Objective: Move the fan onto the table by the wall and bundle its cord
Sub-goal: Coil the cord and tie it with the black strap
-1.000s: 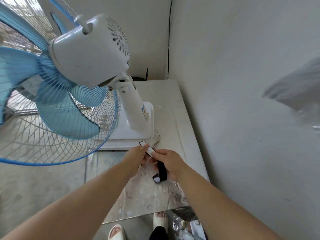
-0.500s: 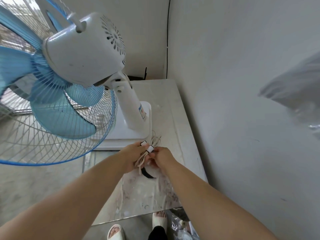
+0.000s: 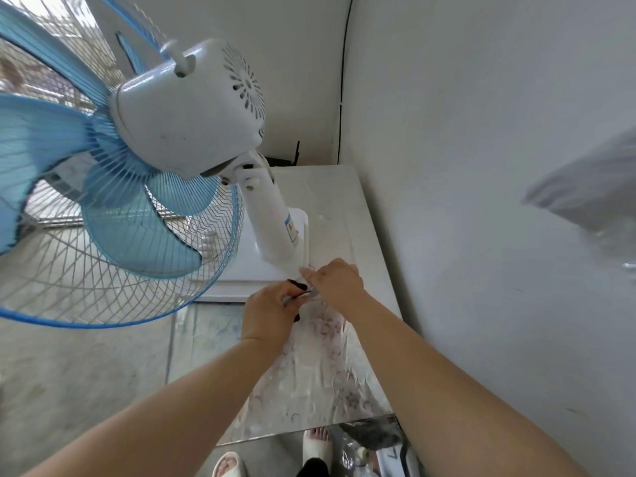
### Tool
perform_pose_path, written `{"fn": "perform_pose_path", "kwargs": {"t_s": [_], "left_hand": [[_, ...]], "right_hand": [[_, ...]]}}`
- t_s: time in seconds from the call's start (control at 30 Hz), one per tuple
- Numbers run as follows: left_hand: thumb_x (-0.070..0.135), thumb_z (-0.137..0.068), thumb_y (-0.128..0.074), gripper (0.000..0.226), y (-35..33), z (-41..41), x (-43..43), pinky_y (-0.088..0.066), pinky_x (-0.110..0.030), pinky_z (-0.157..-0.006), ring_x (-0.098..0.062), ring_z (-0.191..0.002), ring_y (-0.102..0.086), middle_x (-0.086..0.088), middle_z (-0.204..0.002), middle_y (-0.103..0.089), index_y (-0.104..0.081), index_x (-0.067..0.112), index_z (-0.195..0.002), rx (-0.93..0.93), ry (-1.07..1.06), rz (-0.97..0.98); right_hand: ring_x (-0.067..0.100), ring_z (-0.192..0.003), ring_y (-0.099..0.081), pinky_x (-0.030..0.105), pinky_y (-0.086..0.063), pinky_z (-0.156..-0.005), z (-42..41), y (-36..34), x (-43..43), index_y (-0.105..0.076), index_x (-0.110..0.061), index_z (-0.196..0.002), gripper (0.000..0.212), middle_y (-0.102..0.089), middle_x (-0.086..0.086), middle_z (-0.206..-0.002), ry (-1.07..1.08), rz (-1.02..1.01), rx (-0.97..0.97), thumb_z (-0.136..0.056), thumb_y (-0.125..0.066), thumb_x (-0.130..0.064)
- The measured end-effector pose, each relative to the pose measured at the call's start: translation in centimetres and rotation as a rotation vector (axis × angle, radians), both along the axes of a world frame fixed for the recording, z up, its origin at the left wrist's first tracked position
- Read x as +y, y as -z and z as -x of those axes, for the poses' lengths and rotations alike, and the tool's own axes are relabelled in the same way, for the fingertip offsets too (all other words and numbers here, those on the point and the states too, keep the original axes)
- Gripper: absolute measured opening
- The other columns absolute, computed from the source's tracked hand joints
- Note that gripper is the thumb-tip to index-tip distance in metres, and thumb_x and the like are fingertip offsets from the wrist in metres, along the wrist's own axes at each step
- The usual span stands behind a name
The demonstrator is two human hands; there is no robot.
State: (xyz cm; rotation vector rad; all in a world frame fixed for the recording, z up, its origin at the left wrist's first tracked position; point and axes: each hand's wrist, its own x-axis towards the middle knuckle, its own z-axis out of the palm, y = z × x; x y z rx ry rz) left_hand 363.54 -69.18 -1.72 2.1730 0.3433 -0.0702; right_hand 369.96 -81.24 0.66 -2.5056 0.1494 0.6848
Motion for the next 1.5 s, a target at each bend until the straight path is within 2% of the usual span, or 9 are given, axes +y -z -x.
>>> {"fn": "perform_pose_path", "kwargs": {"t_s": [0.07,0.17,0.4,0.67,0.87,1.0,1.13,1.3,1.5], "left_hand": [[0.031,-0.078,-0.070,0.005,0.3,0.1,0.2,-0.041,-0.006,-0.059,0.005,-0.062,-0.061,0.011,-0.076,-0.073,-0.074,0.030,-0.082,-0.008,0.062,-0.073],[0.026,-0.079,-0.069,0.011,0.4,0.2,0.4,-0.051,-0.027,-0.077,-0.014,-0.084,-0.068,0.007,-0.090,-0.076,-0.075,0.027,-0.088,-0.040,0.142,-0.145],[0.030,-0.085,-0.064,0.013,0.5,0.3,1.0,-0.046,-0.026,-0.074,-0.019,-0.086,-0.067,0.003,-0.093,-0.075,-0.073,0.022,-0.091,-0.081,0.278,-0.272],[0.029,-0.080,-0.070,0.011,0.8,0.1,1.3,-0.052,-0.030,-0.083,-0.015,-0.092,-0.067,0.008,-0.098,-0.076,-0.073,0.022,-0.088,-0.054,0.203,-0.107],[0.028,-0.081,-0.068,0.003,0.9,0.1,1.1,-0.050,-0.029,-0.068,-0.015,-0.073,-0.068,0.009,-0.079,-0.072,-0.067,0.027,-0.079,0.046,0.044,0.070],[0.030,-0.082,-0.066,0.013,0.5,-0.2,1.1,-0.044,-0.028,-0.058,-0.016,-0.065,-0.066,0.003,-0.069,-0.072,-0.059,0.024,-0.073,0.161,-0.142,0.260],[0.027,-0.084,-0.066,0.015,0.1,-0.6,0.8,-0.040,-0.024,-0.052,-0.014,-0.059,-0.061,0.003,-0.060,-0.070,-0.058,0.019,-0.074,0.240,-0.258,0.445],[0.009,-0.090,-0.060,0.016,-0.7,-1.3,1.1,-0.044,-0.018,-0.042,-0.010,-0.043,-0.061,0.001,-0.049,-0.065,-0.059,0.009,-0.074,0.347,-0.372,0.740],[0.013,-0.089,-0.062,0.015,-0.9,-1.3,1.0,-0.040,-0.015,-0.038,-0.007,-0.041,-0.061,-0.005,-0.062,-0.063,-0.059,0.010,-0.075,0.441,-0.380,0.677]], "right_hand": [[0.028,-0.103,-0.048,0.038,-0.046,-0.093,-0.5,-0.1,0.4,-0.060,-0.014,-0.068,0.052,-0.056,0.013,-0.099,-0.021,-0.025,0.110,-0.084,-0.049,-0.063],[0.020,-0.076,-0.054,0.031,-0.048,-0.075,-0.3,-0.4,0.5,-0.059,-0.014,-0.070,0.026,-0.057,0.007,-0.079,0.080,-0.313,0.164,-0.082,-0.067,-0.036],[0.015,-0.054,-0.040,0.026,-0.033,-0.052,0.2,-0.4,0.5,-0.045,-0.014,-0.054,0.030,-0.043,0.001,-0.056,0.237,-0.440,0.077,-0.069,-0.070,-0.004],[0.013,-0.052,-0.051,0.031,-0.045,-0.056,0.3,-1.2,0.2,-0.056,-0.019,-0.065,0.026,-0.058,0.000,-0.062,0.582,-0.697,-0.187,-0.069,-0.080,-0.011],[0.031,-0.066,-0.056,0.039,-0.048,-0.058,1.3,-1.3,-0.9,-0.040,-0.014,-0.071,0.021,-0.052,0.005,-0.070,0.638,-0.357,-0.438,-0.068,-0.052,0.003],[0.027,-0.039,-0.053,0.028,-0.042,-0.037,2.5,-1.4,-1.1,-0.040,-0.015,-0.074,0.024,-0.050,0.012,-0.072,0.813,-0.674,-0.212,-0.074,-0.044,0.008],[0.019,-0.037,-0.054,0.025,-0.046,-0.041,5.7,-1.0,0.2,-0.047,-0.011,-0.074,0.024,-0.056,0.010,-0.062,0.788,-0.971,-0.055,-0.079,-0.061,0.008],[0.023,-0.047,-0.064,0.032,-0.055,-0.052,9.0,2.0,0.3,-0.048,-0.007,-0.075,0.023,-0.064,0.015,-0.061,0.780,-0.913,0.169,-0.081,-0.063,0.010],[0.023,-0.060,-0.063,0.030,-0.051,-0.056,7.9,4.6,0.3,-0.055,-0.011,-0.069,0.023,-0.064,0.011,-0.072,0.754,-0.602,0.128,-0.071,-0.076,0.000]]}}
